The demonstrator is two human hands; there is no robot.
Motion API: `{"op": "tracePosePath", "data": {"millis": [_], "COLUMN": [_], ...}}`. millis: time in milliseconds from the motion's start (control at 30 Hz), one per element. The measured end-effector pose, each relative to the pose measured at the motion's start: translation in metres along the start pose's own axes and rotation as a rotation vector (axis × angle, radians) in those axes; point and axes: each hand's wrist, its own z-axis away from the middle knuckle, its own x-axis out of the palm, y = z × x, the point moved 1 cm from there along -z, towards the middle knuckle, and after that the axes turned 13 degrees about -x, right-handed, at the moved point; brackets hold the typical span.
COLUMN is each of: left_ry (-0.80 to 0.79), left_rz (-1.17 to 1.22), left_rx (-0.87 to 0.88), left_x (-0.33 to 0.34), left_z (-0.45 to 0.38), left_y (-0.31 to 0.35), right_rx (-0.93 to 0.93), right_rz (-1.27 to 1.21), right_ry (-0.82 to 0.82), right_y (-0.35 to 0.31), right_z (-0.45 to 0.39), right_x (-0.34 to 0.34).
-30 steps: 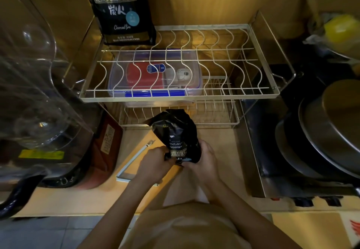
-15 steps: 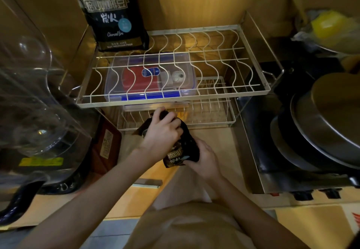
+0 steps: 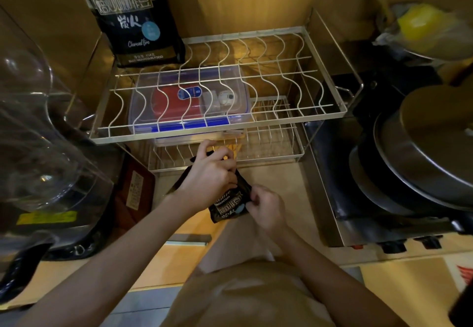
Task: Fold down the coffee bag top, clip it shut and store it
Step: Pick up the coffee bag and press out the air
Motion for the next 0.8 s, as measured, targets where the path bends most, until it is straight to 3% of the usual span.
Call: {"op": "tracePosePath", "data": {"millis": [100,167,267,367,467,633,800], "left_ry": [-0.012,-0.023,-0.045,-0.058,-0.058,-0.066,-0.077], "left_rz": [-0.018,-0.004,0.010,0.023,0.047,0.010,0.023], "left_rx": [-0.010,0.007,0.032,0.038,0.082,0.136,0.052], "left_x": [-0.002,0.000,0.002,0.000,-0.002,-0.002,-0.001], "left_z": [0.000,0.002,0.004,0.006,0.006,0.007,0.013], "left_y": [0.000,0.002,0.001,-0.010,-0.014,-0.008,-0.017], "right_rx": [0.068,0.126,0.246,0.306,0.275,0.131,0.165], "right_rz": [-0.034,-0.077,-0.409,-0.557,-0.542,-0.498,-0.473], "right_ry": [0.025,-0.050,-0.205,-0.110,-0.025,-0.180,-0.250], "right_y": [-0.001,0.002,0.013,0.024,0.023,0.014,0.014], "right_z": [-0.001,-0.002,-0.006,-0.011,-0.021,-0.032,-0.025], "right_x": [0.003,0.005,-0.001,-0.010,-0.008,0.005,0.014]}}
